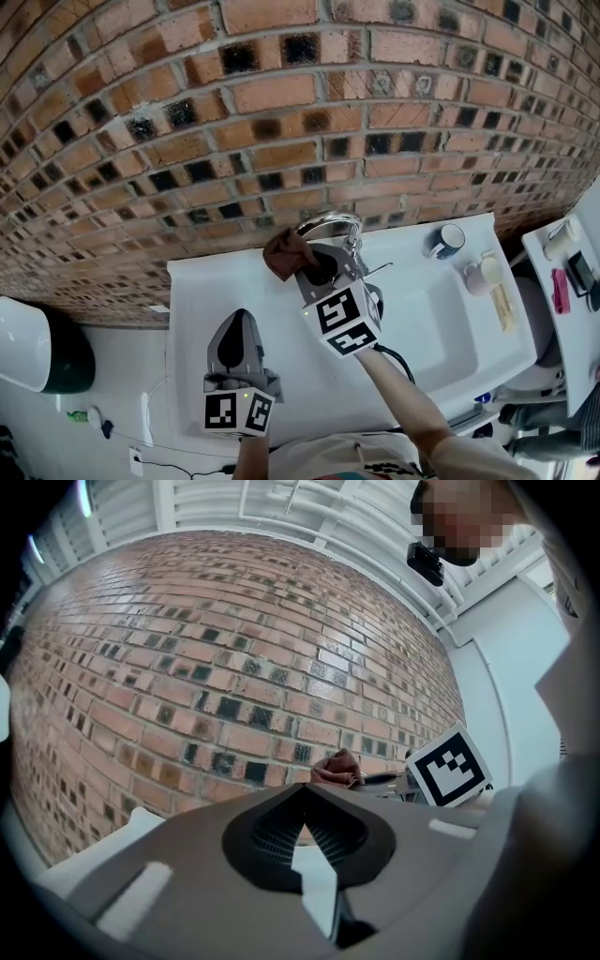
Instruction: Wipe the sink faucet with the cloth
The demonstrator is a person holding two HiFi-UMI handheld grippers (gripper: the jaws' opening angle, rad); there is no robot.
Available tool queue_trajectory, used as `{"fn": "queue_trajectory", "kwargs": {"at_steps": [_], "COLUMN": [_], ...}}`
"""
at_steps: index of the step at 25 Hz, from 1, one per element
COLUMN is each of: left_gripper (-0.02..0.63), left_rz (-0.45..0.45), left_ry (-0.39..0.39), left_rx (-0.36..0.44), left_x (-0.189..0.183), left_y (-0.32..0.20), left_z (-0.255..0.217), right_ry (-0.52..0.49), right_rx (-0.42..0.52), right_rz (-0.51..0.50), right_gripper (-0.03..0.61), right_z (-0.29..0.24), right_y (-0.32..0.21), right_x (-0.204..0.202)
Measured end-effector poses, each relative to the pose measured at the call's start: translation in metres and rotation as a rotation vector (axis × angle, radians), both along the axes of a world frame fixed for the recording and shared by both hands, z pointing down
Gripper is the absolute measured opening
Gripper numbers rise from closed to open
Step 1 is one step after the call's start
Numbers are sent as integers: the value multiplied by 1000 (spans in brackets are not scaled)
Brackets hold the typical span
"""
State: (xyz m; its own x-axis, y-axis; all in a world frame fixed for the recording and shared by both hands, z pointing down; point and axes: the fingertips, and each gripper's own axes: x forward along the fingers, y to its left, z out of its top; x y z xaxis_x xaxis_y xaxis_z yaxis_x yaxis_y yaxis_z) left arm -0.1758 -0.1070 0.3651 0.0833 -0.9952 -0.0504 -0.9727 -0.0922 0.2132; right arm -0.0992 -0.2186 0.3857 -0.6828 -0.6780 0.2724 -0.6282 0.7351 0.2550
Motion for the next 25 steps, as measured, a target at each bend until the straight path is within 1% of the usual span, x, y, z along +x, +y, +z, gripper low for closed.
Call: {"fn": "queue_trajectory", "kwargs": {"at_steps": [3,7,10,14,17,21,25], "left_gripper": [3,3,3,3,3,3,3], "left_rz": [1,-8,-9,5,12,14,12], "left_ry": [1,5,8,8,8,7,3], "left_rx": [2,-3,-3,-2,-5,-7,-14], "left_x": [0,-5,-6,-1,1,4,5], "left_y": [0,1,0,-2,-3,-4,-5], "left_z": [-1,1,1,1,2,2,3], "right_ry": [5,-18,-52,-93,-92,-99,-60], "right_rx": [49,85,113,134,127,84,37], "right_rz": [16,59,95,195,262,330,390], "right_gripper": [49,51,52,52,52,51,51], "right_z": [-11,-29,-46,-54,-45,-30,-8], "right_y": [-5,-21,-28,-41,-49,-59,-66], "right_x": [-2,15,34,74,98,123,140]}}
